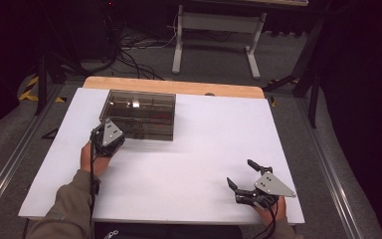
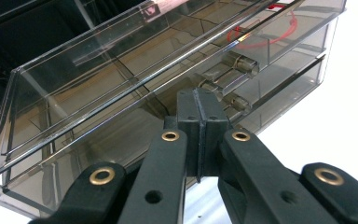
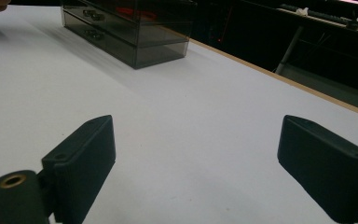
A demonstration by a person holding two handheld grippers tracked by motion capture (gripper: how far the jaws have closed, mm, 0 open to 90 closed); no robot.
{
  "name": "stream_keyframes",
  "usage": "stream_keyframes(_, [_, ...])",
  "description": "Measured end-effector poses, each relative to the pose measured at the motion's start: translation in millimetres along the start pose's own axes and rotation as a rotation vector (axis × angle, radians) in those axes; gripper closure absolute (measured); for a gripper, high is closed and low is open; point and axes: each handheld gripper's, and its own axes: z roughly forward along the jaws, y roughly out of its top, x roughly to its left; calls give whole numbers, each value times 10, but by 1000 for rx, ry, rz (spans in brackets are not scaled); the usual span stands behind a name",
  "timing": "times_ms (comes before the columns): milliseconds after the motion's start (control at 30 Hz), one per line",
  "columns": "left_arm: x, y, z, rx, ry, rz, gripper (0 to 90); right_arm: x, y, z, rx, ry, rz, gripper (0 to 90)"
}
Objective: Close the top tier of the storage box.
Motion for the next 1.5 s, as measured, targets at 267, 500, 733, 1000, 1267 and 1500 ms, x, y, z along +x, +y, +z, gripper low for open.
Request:
stream_keyframes(267, [14,6,27,-6,-2,-21,894,-5,-6,4,-3,2,6,121])
stream_keyframes(500, [20,9,48,-7,5,-13,894,1,-10,16,4,6,3,121])
stream_keyframes(733, [31,11,55,-9,3,-11,894,7,-13,24,8,9,6,121])
stream_keyframes(1000, [28,11,58,-7,5,-13,894,17,-12,27,10,10,2,121])
stream_keyframes(1267, [24,18,26,-9,7,-23,894,7,-11,17,10,8,-2,121])
stream_keyframes(1500, [-2,45,-20,-28,5,-27,894,12,-8,16,7,8,-2,121])
